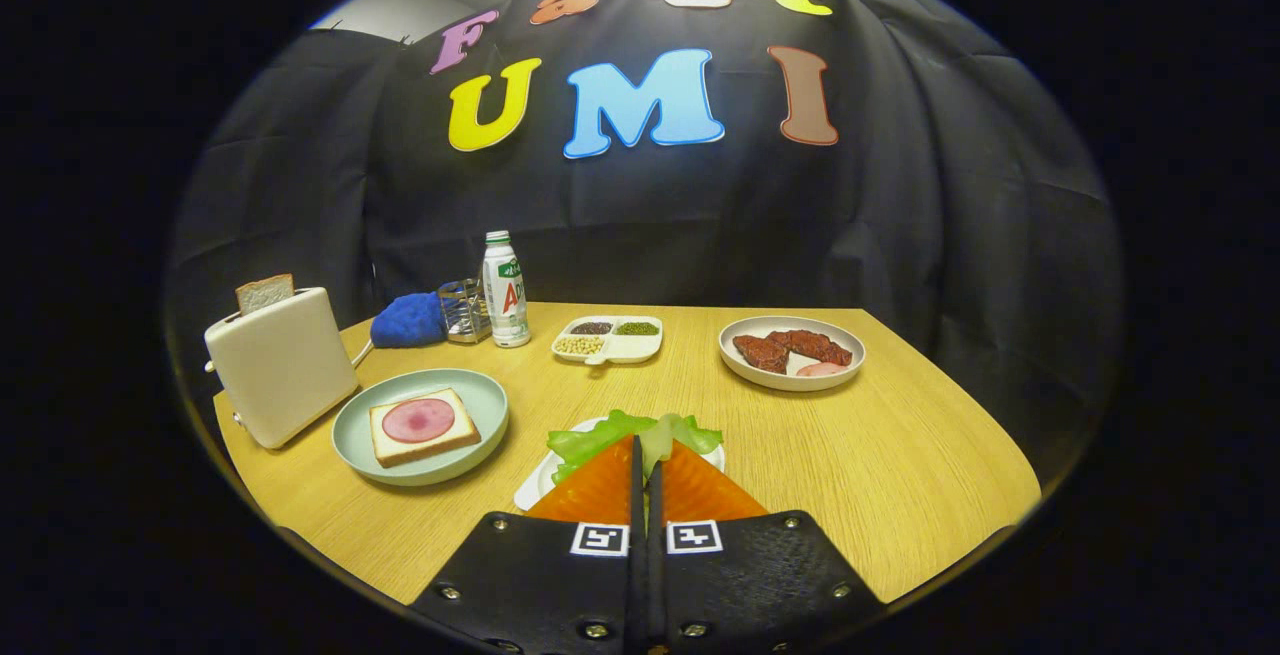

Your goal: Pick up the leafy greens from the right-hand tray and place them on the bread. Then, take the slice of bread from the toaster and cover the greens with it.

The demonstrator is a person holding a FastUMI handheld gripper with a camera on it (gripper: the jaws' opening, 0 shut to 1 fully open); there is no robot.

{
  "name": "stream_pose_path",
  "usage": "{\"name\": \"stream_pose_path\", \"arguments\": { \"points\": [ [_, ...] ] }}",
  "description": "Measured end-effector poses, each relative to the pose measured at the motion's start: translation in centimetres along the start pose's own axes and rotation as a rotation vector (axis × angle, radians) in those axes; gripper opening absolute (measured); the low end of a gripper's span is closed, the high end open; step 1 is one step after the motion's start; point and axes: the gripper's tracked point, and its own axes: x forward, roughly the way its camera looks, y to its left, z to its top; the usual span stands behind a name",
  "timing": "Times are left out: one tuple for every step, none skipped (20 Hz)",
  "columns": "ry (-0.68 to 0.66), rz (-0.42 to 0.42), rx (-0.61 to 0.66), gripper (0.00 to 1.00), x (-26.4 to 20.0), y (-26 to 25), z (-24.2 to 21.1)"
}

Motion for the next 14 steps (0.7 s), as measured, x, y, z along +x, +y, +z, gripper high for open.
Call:
{"name": "stream_pose_path", "arguments": {
  "points": [
    [-0.018, 0.0, -0.008, 0.0, 0.1, 0.4, 0.5],
    [-0.024, 0.009, 0.001, 0.0, 0.0, 1.0, 1.0],
    [-0.03, 0.021, 0.016, 0.0, 0.0, 1.5, 1.3],
    [-0.041, 0.029, 0.021, 0.0, -0.2, 1.9, 1.7],
    [-0.052, 0.033, 0.02, 0.0, -0.3, 2.2, 2.1],
    [-0.059, 0.035, 0.014, 0.0, -0.5, 2.5, 2.5],
    [-0.066, 0.044, 0.013, 0.0, -0.6, 3.0, 2.9],
    [-0.071, 0.052, 0.013, 0.0, -0.6, 3.5, 3.3],
    [-0.077, 0.059, 0.014, 0.0, -0.6, 4.0, 3.6],
    [-0.085, 0.068, 0.011, 0.0, -0.7, 4.6, 4.0],
    [-0.09, 0.075, 0.006, 0.0, -0.6, 5.2, 4.3],
    [-0.095, 0.085, 0.0, 0.0, -0.6, 5.9, 4.6],
    [-0.098, 0.097, -0.002, 0.0, -0.6, 6.7, 4.9],
    [-0.102, 0.109, -0.005, 0.0, -0.6, 7.5, 5.2]
  ]
}}
